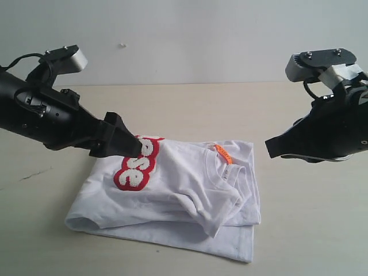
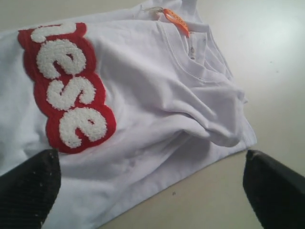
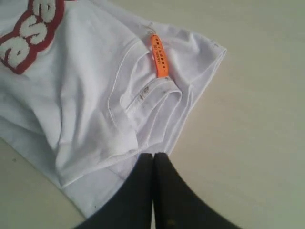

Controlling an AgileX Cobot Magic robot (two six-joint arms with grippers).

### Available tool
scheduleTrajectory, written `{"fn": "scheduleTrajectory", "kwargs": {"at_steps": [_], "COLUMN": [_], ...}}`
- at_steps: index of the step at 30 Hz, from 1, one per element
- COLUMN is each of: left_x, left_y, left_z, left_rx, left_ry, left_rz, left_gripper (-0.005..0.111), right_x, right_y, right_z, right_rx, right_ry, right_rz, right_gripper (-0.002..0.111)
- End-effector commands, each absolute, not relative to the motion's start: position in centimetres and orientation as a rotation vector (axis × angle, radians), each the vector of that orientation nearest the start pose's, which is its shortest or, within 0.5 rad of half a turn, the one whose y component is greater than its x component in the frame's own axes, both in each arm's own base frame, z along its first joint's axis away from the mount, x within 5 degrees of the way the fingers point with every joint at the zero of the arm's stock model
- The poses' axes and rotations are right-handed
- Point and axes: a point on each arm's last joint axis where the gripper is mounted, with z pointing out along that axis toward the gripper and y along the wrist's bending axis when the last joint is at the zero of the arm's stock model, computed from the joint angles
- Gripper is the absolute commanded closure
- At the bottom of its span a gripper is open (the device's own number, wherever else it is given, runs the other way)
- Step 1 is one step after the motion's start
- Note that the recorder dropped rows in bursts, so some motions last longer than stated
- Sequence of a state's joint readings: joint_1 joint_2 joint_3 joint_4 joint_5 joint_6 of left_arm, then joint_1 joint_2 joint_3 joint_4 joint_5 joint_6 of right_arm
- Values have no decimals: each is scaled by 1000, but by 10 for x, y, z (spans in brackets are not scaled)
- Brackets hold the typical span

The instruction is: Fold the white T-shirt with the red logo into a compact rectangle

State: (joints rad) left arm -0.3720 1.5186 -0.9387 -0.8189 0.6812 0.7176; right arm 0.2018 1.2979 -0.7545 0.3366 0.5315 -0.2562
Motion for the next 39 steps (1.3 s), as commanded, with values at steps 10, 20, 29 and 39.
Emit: {"fn": "scheduleTrajectory", "kwargs": {"at_steps": [10,20,29,39], "left_x": [262,284,298,305], "left_y": [-147,-149,-149,-150], "left_z": [233,188,134,113], "left_rx": [732,696,671,560], "left_ry": [2512,2595,2704,2726], "left_rz": [-738,-657,-575,-553], "left_gripper": [56,103,107,107], "right_x": [255,282,306,343], "right_y": [66,76,79,84], "right_z": [224,153,115,99], "right_rx": [-200,-184,-192,-176], "right_ry": [2525,2674,2719,2682], "right_rz": [321,387,354,315], "right_gripper": [108,108,108,108]}}
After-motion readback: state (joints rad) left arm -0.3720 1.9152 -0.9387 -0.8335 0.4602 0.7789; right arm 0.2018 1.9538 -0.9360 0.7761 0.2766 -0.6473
